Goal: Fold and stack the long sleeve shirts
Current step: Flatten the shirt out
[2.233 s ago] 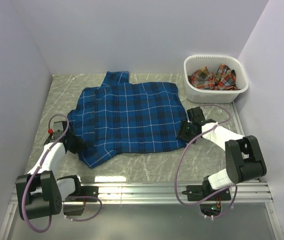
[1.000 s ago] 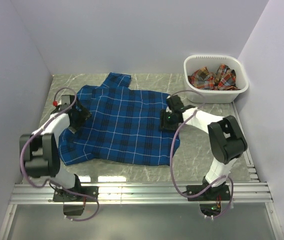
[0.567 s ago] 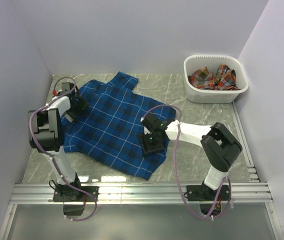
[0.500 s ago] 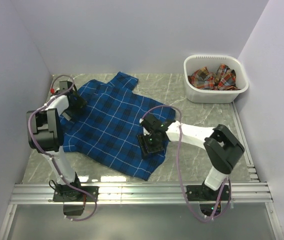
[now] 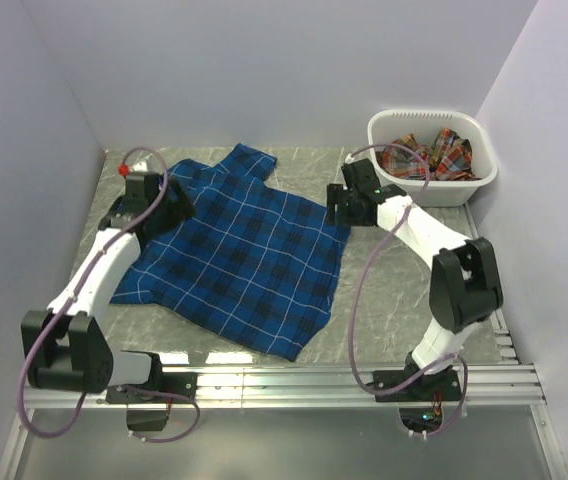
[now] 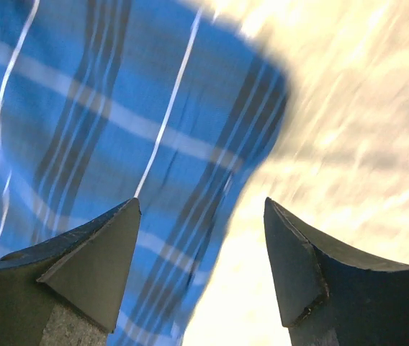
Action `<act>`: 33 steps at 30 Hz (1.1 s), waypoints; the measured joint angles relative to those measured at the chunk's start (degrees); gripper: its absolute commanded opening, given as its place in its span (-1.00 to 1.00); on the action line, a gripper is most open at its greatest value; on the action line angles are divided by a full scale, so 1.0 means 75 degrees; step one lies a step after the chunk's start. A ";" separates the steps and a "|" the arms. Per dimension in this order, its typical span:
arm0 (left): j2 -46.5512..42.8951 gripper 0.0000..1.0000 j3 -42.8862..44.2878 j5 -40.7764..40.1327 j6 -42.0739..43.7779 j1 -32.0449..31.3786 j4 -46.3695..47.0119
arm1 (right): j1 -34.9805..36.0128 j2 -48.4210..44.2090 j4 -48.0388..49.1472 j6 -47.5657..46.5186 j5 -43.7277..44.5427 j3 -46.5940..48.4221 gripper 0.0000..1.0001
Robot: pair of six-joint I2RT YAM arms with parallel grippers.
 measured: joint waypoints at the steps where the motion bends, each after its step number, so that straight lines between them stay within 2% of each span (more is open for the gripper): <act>1: -0.0207 0.99 -0.0251 0.0137 0.0058 -0.0082 -0.0006 | -0.0047 0.0204 0.0114 -0.0079 0.0154 0.0160 0.52; 6: -0.0694 0.99 -0.1533 0.0863 0.0189 -0.0455 0.0003 | -0.0219 0.1539 0.0472 -0.0574 0.0583 0.1145 0.48; 9: -0.0860 0.99 -0.2034 0.1183 0.0216 -0.0662 -0.0032 | -0.0271 0.2221 0.0562 -0.0895 0.0632 0.1524 0.36; 17: -0.0970 0.99 -0.2151 0.1411 0.0391 -0.0714 0.0000 | -0.0364 0.3252 0.0411 -0.1271 0.0723 0.2337 0.32; 24: -0.0968 0.99 -0.2154 0.1343 0.0542 -0.0714 0.0003 | -0.0385 0.3500 0.0067 -0.1527 0.0472 0.2658 0.21; 25: -0.0956 0.99 -0.2154 0.1343 0.0548 -0.0714 0.0009 | -0.0385 0.3518 -0.0003 -0.1539 0.0428 0.2658 0.16; 28: -0.0886 0.99 -0.2189 0.1311 0.0554 -0.0714 0.0055 | -0.0385 0.3529 -0.0201 -0.1603 0.0306 0.2643 -0.19; 29: -0.0845 0.99 -0.2194 0.1285 0.0557 -0.0714 0.0055 | -0.0385 0.3529 -0.0221 -0.1614 0.0289 0.2640 -0.44; 33: -0.0702 0.99 -0.2194 0.1163 0.0571 -0.0714 0.0055 | -0.0382 0.3518 -0.0219 -0.1679 0.0315 0.2559 -1.00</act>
